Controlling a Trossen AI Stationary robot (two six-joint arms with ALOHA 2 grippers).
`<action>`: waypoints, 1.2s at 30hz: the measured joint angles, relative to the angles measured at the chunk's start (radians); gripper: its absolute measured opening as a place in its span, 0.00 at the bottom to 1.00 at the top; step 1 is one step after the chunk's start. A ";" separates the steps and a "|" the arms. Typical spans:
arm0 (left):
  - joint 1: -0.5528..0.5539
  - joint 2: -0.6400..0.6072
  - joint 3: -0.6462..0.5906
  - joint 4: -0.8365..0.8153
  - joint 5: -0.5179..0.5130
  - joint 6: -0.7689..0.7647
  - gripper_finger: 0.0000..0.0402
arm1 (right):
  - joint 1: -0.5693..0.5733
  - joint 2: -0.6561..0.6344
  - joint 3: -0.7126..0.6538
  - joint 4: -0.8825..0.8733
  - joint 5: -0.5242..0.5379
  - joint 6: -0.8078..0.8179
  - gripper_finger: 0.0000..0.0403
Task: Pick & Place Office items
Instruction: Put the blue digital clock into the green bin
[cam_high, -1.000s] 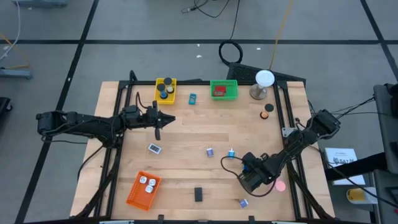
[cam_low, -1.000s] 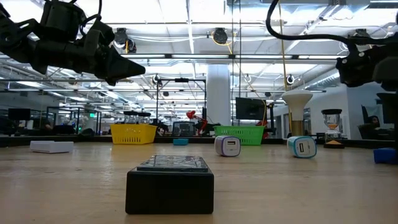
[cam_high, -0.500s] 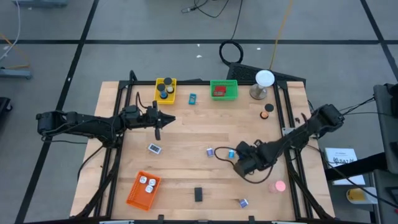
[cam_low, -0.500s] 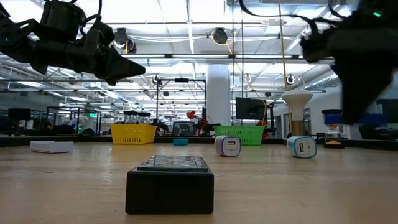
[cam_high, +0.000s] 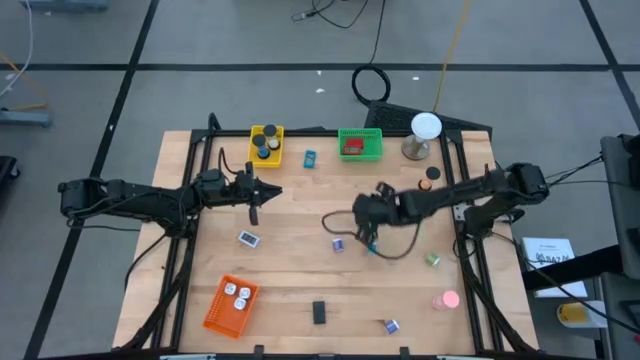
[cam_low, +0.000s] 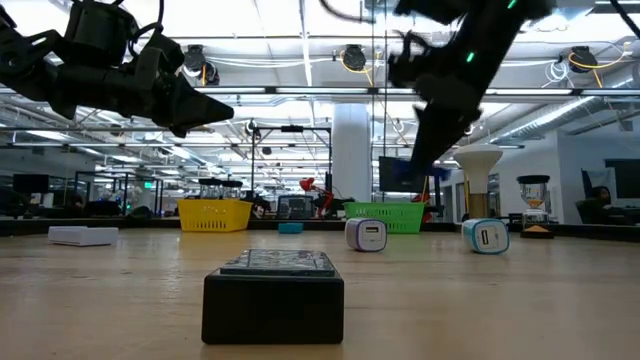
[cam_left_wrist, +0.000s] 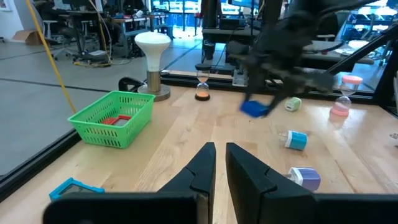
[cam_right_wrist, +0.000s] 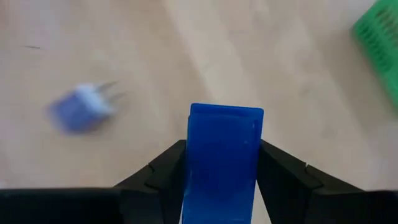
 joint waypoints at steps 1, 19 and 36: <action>0.000 0.000 0.000 0.000 0.000 0.000 0.10 | -0.041 0.000 -0.017 0.037 -0.030 -0.038 0.40; 0.000 0.000 0.000 0.000 0.000 0.000 0.10 | -0.291 0.000 -0.280 0.362 -0.194 -0.334 0.42; 0.000 0.000 0.000 0.000 0.000 0.000 0.10 | -0.242 -0.031 -0.299 0.343 -0.041 -0.184 0.63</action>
